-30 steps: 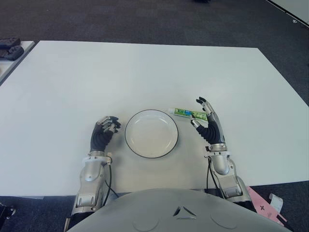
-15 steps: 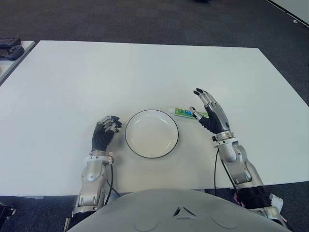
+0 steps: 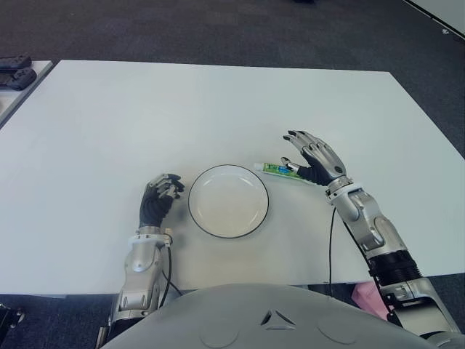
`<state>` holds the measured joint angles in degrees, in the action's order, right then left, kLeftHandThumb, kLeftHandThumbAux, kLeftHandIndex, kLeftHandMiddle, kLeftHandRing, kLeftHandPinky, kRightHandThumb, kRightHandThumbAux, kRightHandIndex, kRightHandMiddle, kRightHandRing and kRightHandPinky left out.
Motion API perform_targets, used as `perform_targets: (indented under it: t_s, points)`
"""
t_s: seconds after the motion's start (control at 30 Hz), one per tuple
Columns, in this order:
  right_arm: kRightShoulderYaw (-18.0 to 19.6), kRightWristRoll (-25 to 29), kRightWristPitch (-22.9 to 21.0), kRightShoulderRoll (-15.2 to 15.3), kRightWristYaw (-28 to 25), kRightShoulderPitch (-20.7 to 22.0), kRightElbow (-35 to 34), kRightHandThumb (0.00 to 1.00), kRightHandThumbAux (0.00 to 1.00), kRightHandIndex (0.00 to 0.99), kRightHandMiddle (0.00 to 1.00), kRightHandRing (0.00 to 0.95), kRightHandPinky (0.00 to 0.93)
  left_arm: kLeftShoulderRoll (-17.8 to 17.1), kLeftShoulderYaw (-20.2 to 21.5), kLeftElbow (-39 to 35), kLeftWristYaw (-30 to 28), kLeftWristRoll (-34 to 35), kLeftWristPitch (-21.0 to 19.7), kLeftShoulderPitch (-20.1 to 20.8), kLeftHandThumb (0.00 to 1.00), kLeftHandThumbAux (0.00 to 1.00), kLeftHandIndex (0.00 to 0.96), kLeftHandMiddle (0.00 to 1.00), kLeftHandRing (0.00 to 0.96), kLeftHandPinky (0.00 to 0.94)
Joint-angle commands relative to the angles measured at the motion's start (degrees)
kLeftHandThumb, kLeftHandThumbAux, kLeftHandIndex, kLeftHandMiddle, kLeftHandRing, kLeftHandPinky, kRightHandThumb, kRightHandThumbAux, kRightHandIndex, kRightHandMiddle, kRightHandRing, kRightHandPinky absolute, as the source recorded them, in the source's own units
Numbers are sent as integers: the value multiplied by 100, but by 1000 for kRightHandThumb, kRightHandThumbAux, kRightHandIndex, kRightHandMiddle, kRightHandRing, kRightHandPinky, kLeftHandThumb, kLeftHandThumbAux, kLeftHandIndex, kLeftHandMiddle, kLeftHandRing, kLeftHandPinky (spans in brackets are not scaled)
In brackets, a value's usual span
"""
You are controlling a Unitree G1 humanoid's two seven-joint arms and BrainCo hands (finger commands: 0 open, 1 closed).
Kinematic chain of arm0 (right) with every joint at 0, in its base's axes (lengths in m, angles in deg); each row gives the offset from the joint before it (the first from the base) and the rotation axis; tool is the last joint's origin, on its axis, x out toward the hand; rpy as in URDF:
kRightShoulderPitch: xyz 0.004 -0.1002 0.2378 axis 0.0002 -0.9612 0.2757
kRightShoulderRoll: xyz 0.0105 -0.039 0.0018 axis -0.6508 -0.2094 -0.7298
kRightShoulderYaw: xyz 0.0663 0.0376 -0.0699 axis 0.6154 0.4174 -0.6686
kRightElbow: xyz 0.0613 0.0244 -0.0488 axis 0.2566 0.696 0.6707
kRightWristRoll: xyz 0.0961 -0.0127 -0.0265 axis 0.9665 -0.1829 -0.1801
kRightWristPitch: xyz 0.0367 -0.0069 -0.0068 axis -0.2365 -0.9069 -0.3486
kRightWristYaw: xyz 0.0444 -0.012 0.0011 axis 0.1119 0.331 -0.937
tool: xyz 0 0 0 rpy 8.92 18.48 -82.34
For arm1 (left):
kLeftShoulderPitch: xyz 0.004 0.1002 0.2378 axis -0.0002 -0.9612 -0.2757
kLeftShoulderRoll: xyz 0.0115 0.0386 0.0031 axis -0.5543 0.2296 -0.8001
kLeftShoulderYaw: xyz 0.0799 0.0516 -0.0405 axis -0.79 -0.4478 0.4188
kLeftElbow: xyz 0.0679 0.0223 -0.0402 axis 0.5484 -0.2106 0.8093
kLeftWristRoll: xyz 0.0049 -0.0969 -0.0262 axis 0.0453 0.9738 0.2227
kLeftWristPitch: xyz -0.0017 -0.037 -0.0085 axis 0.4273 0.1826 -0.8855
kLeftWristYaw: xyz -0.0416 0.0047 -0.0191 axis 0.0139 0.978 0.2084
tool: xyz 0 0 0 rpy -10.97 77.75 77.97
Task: Put the toothpaste on the table into the plate.
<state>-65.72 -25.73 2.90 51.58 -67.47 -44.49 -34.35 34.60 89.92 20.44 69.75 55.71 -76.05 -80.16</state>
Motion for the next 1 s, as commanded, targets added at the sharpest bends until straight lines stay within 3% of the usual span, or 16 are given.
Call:
perform_targets:
  t_s: [0.03, 0.17, 0.3, 0.67, 0.8, 1.0]
  points:
    - [-255, -114, -60, 195, -458, 267, 192, 508, 109, 0, 0, 0, 0, 42, -29, 105, 35, -15, -41, -59, 705, 720, 431, 530, 524, 525]
    - [-491, -171, 14, 216, -579, 592, 620, 528, 116, 0, 0, 0, 0, 50, -29, 122, 17, 3, -8, -65, 705, 720, 431, 532, 526, 525]
    - [-934, -418, 331, 212, -396, 1041, 1542, 539, 125, 0, 0, 0, 0, 75, -30, 111, 30, 5, -43, -72, 705, 721, 431, 532, 525, 521]
    - [-1634, -761, 825, 503, -584, 1621, 2297, 549, 127, 0, 0, 0, 0, 117, -20, 108, 66, -20, 1, -118, 704, 721, 431, 537, 525, 517]
    - [-1952, -968, 1024, 461, -398, 2038, 3076, 547, 128, 0, 0, 0, 0, 115, -19, 107, 71, -33, 22, -139, 704, 722, 431, 537, 525, 519]
    - [-2327, -1200, 1191, 540, -248, 2244, 3338, 548, 133, 0, 0, 0, 0, 121, -16, 79, 99, -41, -24, -179, 704, 722, 431, 542, 527, 517]
